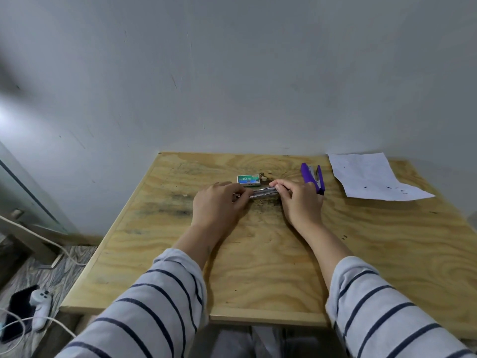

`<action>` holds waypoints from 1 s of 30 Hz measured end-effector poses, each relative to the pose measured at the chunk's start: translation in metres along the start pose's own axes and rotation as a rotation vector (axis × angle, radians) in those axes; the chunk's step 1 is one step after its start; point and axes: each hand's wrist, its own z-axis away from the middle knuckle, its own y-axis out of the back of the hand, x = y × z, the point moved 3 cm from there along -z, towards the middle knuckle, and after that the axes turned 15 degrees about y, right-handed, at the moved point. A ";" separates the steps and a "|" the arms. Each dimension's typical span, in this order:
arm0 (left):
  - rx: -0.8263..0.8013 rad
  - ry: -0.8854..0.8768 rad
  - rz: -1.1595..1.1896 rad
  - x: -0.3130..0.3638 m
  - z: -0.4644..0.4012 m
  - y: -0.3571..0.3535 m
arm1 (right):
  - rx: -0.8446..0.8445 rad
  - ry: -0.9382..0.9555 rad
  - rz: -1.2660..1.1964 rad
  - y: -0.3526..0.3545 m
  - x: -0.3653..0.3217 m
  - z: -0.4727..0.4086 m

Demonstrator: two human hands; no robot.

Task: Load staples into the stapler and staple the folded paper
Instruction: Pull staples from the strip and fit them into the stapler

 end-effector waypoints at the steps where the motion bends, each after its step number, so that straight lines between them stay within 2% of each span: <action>1: 0.032 -0.028 0.013 -0.001 0.001 -0.002 | -0.004 -0.001 0.006 -0.001 0.001 0.000; 4: 0.103 -0.096 0.017 -0.004 0.000 -0.005 | -0.013 -0.006 0.010 -0.003 0.002 -0.001; 9: 0.056 -0.098 -0.075 -0.005 -0.002 -0.009 | -0.022 -0.019 -0.010 -0.002 0.002 -0.001; 11: -0.013 -0.086 -0.127 -0.002 -0.002 -0.010 | -0.034 -0.036 -0.082 -0.003 0.002 -0.001; 15: -0.291 -0.030 -0.185 0.003 -0.009 -0.014 | 0.050 -0.037 -0.362 0.002 0.001 0.000; 19: -0.400 0.059 -0.032 0.004 -0.011 -0.012 | 0.157 -0.016 -0.457 0.013 -0.004 0.003; 23: -0.351 0.081 0.152 0.007 -0.010 -0.007 | 0.206 -0.001 -0.513 0.021 -0.008 0.002; 27: -0.269 0.035 0.375 0.013 -0.007 0.003 | 0.170 0.002 -0.534 0.020 -0.007 0.006; 30: -0.228 0.009 0.444 0.019 -0.007 0.005 | 0.137 -0.016 -0.538 0.019 -0.010 0.010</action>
